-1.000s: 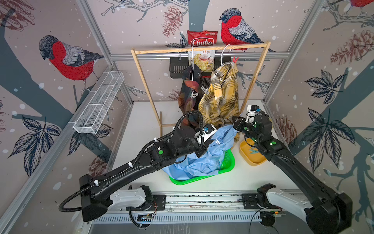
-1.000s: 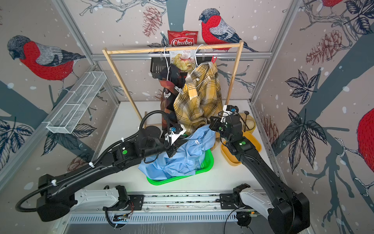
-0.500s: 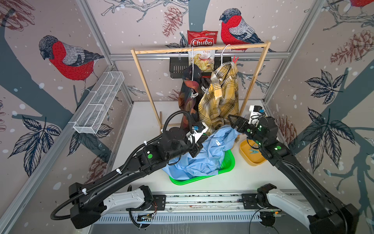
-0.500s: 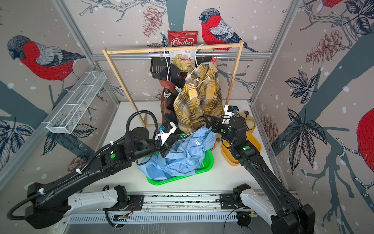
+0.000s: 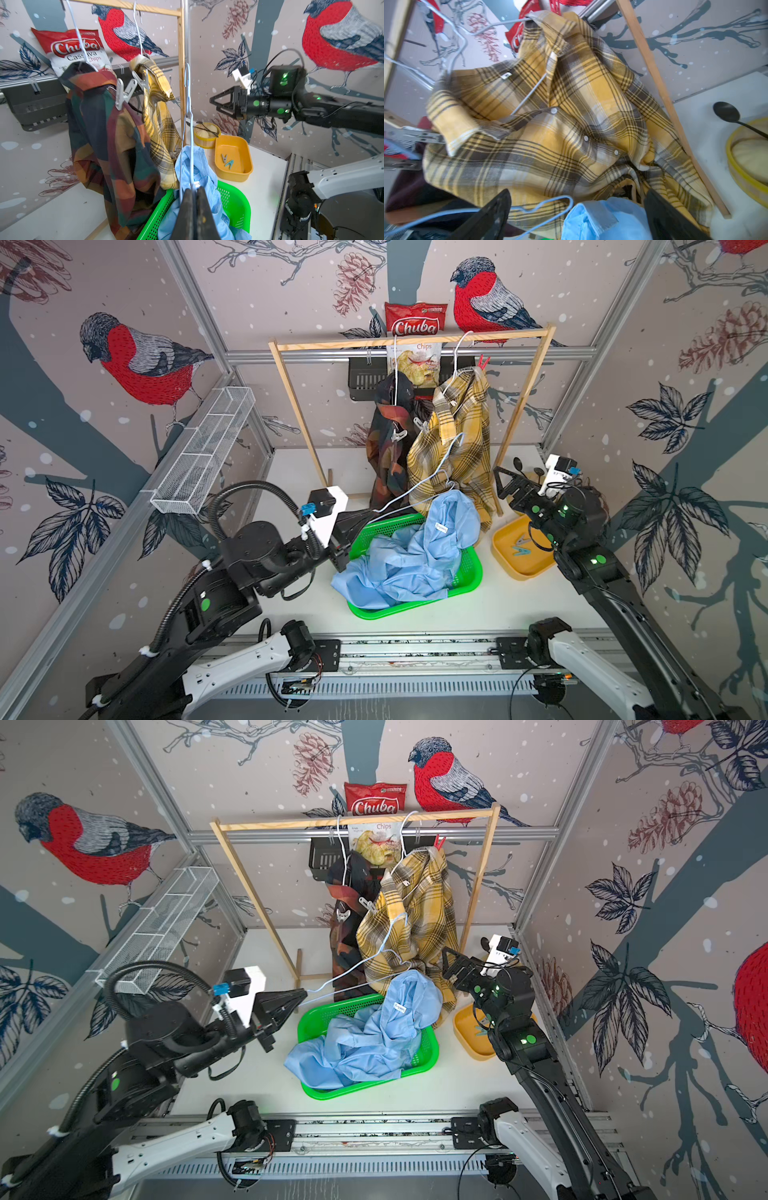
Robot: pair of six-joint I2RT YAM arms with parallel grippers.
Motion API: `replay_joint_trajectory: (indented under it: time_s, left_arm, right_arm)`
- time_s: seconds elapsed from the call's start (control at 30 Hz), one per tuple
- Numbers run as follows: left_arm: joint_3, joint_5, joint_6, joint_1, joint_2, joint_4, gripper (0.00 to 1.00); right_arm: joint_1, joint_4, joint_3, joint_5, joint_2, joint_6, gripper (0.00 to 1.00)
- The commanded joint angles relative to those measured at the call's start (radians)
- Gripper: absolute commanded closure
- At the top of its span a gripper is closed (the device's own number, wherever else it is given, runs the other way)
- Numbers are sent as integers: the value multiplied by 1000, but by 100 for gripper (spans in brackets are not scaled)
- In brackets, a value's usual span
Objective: Remove the clothespins securing long-sleeve shirts to the hanger
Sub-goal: Remove the long-sleeve shirt from the hanger, then place the hanger on the clothesline.
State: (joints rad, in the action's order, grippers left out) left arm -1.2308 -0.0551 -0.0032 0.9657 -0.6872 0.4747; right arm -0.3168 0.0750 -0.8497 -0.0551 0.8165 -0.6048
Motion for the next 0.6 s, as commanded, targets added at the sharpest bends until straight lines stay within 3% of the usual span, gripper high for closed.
replay_joint_trajectory:
  time_s: [0.0,0.2,0.3,0.4,0.57]
  left_arm:
    - [-59,-25,-40,1,22,47,100]
    - [-185,-37,-89,3,89,25,100]
    - [-199,-100,-106,3,119,-44,100]
    - [-197,-198,-80,6,146,-112,100]
    - [-206,-455,-35,56,174,-192,100]
  right_arm:
    - [1,7,20,4,17,-20,0]
    - [2,-27,66,-13,40,-42,0]
    - [2,-29,71,-25,49,-46,0]
    - [1,-32,78,-29,51,-46,0]
    - [1,-21,92,-31,46,-40,0]
